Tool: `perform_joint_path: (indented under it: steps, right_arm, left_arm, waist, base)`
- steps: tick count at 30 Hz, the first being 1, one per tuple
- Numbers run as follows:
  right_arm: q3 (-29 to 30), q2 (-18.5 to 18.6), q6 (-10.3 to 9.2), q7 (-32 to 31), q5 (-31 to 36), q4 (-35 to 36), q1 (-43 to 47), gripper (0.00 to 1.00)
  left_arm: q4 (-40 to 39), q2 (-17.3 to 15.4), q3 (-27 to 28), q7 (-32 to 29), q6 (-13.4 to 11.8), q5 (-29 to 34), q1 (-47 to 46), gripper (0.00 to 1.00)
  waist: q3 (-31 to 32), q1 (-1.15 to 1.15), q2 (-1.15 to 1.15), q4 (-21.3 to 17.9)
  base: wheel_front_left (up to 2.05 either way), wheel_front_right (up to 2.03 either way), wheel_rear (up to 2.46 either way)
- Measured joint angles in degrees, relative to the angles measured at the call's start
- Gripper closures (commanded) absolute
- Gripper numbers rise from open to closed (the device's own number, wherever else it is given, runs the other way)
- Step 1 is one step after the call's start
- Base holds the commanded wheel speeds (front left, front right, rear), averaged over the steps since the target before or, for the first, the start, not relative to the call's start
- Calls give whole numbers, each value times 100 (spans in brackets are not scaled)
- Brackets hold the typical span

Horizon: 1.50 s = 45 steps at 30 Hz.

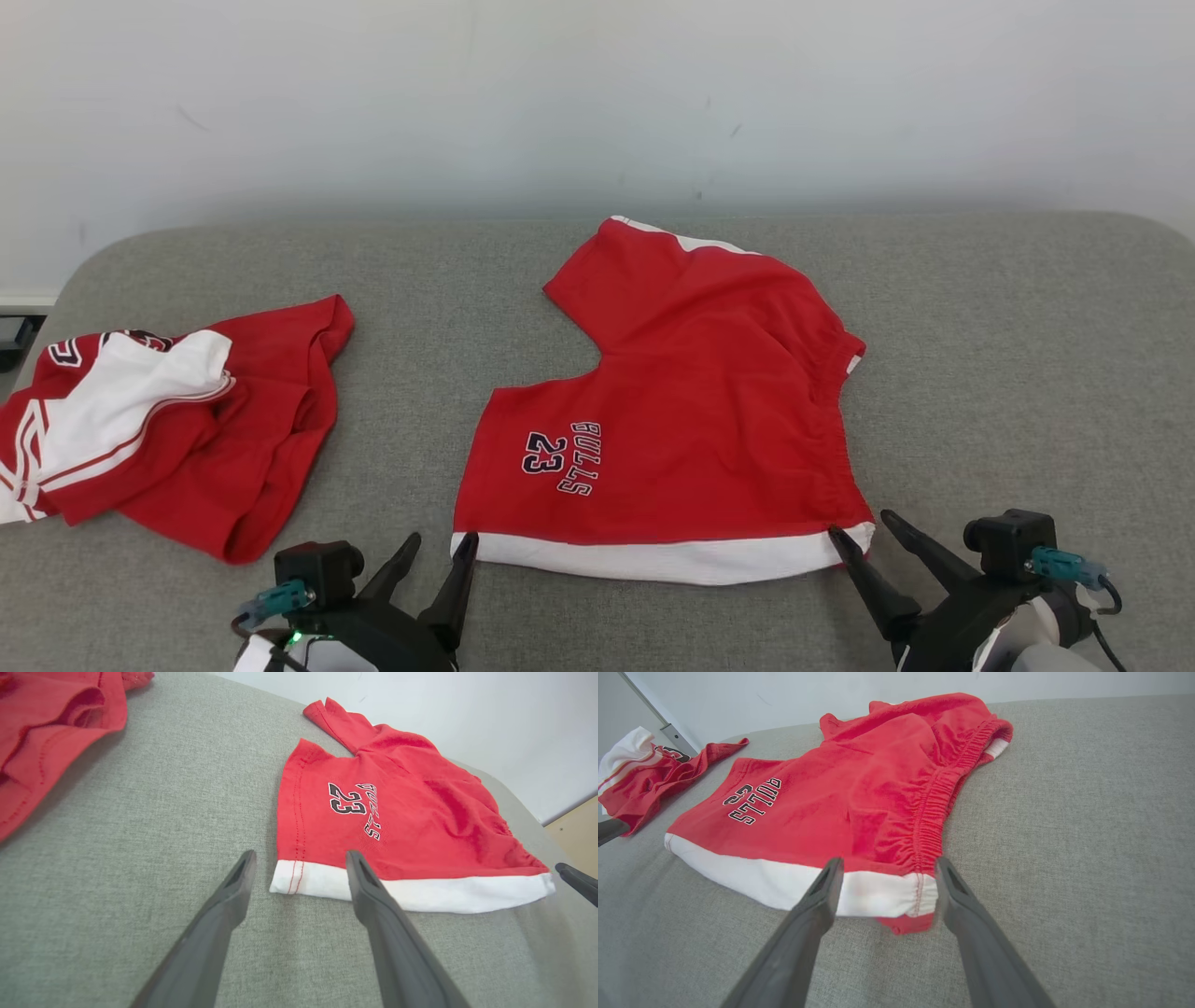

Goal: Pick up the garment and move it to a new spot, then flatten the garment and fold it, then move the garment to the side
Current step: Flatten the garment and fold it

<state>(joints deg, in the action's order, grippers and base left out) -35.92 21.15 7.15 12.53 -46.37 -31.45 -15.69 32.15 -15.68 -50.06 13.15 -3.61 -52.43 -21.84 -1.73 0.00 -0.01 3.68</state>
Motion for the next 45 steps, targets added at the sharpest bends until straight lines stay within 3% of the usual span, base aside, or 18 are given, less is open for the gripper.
perform_joint_path:
  steps: [6, 12, 26, 27, 28, 29, 30, 31, 45]
  right_arm:
    - [8, 120, -12, -54, 26, 240, -1, 0]
    - [-25, 322, -205, -315, 149, 289, -24, 0]
    - [-226, 129, -309, -879, 167, 145, -408, 0]
    - [-254, 123, -309, -912, 167, 134, -409, 2]
    - [-254, 123, -309, -912, 167, 134, -409, 46]
    - [-290, 130, -308, -970, 176, 93, -416, 100]
    - [-290, 130, -308, -970, 176, 93, -416, 100]
    - [-319, 132, -303, -1012, 187, 81, -432, 100]
    - [-315, 178, -302, -1128, 204, 26, -503, 100]
  left_arm:
    - [-261, -37, 132, 8, -77, -1, 21, 0]
    - [-193, -37, -99, -162, -135, 156, -107, 0]
    - [450, 86, -366, -818, -202, 405, -602, 0]
    - [465, 119, -368, -875, -202, 393, -603, 0]
    - [465, 119, -368, -875, -202, 393, -603, 0]
    - [524, 181, -403, -975, -192, 359, -625, 56]
    - [524, 181, -403, -975, -192, 359, -625, 84]
    - [547, 200, -408, -985, -191, 356, -641, 100]
    - [742, 261, -445, -977, -186, 416, -810, 100]
  waist:
    - [-33, 0, 1, -31]
    - [-123, 0, 1, -45]
    - [-386, 1, 1, -37]
    - [-392, 1, 1, -30]
    - [-392, 1, 1, -30]
    - [-402, 1, 1, -5]
    - [-402, 1, 1, -5]
    - [-406, 0, 1, 4]
    - [-378, 1, 1, 46]
  base:
    - [0, 0, 0]
    - [0, 0, 0]
    - [0, 0, 0]
    - [0, 0, 0]
    - [0, 0, 0]
    - [0, 0, 0]
    - [0, 0, 0]
    - [0, 0, 0]
    - [0, 0, 0]
